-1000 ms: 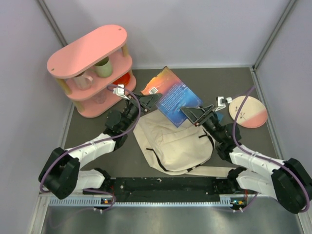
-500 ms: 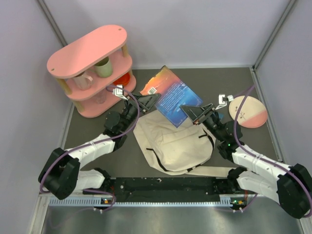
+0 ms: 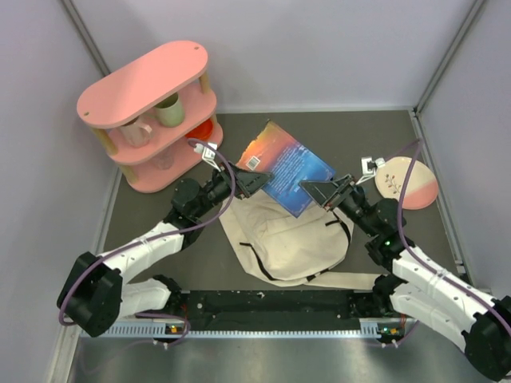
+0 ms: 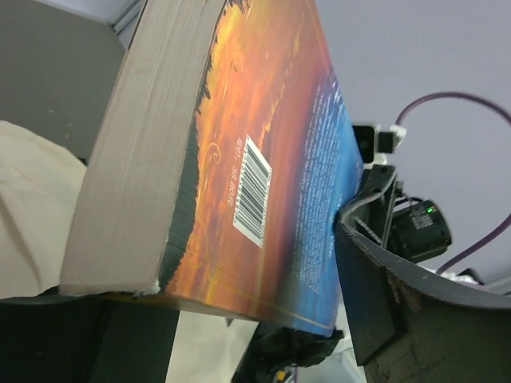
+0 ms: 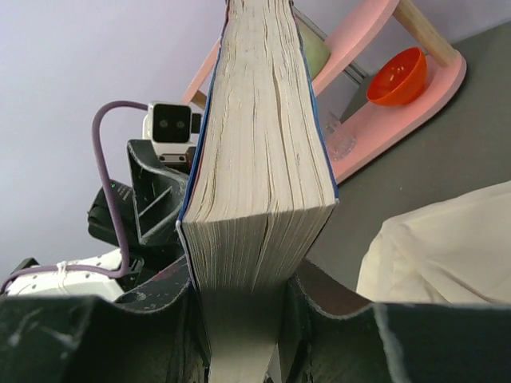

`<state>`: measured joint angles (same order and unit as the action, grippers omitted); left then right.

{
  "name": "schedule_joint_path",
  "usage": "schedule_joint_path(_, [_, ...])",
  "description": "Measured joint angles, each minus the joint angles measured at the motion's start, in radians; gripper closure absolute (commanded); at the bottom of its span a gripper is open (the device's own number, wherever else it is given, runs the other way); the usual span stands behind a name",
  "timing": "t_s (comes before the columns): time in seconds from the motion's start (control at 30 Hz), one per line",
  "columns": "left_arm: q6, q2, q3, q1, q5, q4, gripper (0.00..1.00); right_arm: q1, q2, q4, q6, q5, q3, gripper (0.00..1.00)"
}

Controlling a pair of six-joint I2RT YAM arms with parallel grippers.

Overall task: Pack the student bag
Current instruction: Adjust the book.

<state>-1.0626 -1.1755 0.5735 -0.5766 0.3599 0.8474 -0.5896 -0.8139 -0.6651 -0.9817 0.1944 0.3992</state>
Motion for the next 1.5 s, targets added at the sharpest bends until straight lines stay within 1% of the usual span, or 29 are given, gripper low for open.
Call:
schedule_joint_path(0.2, [0.100, 0.011, 0.008, 0.040, 0.080, -0.073, 0.23, 0.049, 0.019, 0.030, -0.026, 0.080, -0.002, 1.00])
schedule_joint_path(0.37, [0.124, 0.011, 0.016, 0.088, 0.127, -0.067, 0.23, 0.090, 0.005, 0.033, -0.077, 0.224, -0.020, 1.00])
schedule_joint_path(0.5, [0.135, 0.008, 0.027, 0.126, 0.200, -0.080, 0.23, 0.114, -0.008, 0.035, -0.097, 0.285, -0.021, 1.00])
schedule_joint_path(0.63, [0.158, -0.016, 0.085, 0.149, 0.299, -0.116, 0.25, 0.131, -0.018, 0.018, -0.094, 0.316, -0.017, 1.00])
schedule_joint_path(0.67, [0.162, -0.028, 0.101, 0.154, 0.324, -0.117, 0.27, 0.137, -0.018, 0.019, -0.092, 0.324, -0.013, 1.00])
schedule_joint_path(0.73, [0.167, -0.055, 0.127, 0.161, 0.362, -0.116, 0.34, 0.148, -0.019, 0.023, -0.081, 0.336, -0.003, 1.00])
schedule_joint_path(0.83, [0.164, -0.083, 0.148, 0.169, 0.404, -0.115, 0.49, 0.166, -0.018, 0.039, -0.055, 0.361, 0.009, 1.00])
schedule_joint_path(0.87, [0.165, -0.087, 0.148, 0.170, 0.417, -0.116, 0.51, 0.171, -0.018, 0.045, -0.044, 0.369, 0.010, 1.00])
schedule_joint_path(1.0, [0.175, -0.100, 0.154, 0.171, 0.468, -0.134, 0.49, 0.188, -0.014, 0.076, -0.030, 0.399, 0.017, 1.00])
schedule_joint_path(1.03, [0.176, -0.104, 0.161, 0.171, 0.479, -0.144, 0.47, 0.193, -0.011, 0.087, -0.027, 0.404, 0.021, 1.00])
schedule_joint_path(1.07, [0.179, -0.110, 0.170, 0.171, 0.491, -0.153, 0.43, 0.196, -0.009, 0.090, -0.022, 0.408, 0.023, 1.00])
schedule_joint_path(1.13, [0.183, -0.119, 0.186, 0.171, 0.510, -0.166, 0.36, 0.201, -0.009, 0.097, -0.015, 0.415, 0.031, 1.00])
schedule_joint_path(1.3, [0.198, -0.135, 0.217, 0.174, 0.566, -0.183, 0.30, 0.215, -0.014, 0.127, 0.012, 0.447, 0.061, 1.00])
schedule_joint_path(1.5, [0.231, -0.137, 0.246, 0.168, 0.610, -0.236, 0.29, 0.215, -0.013, 0.182, 0.023, 0.530, 0.061, 1.00])
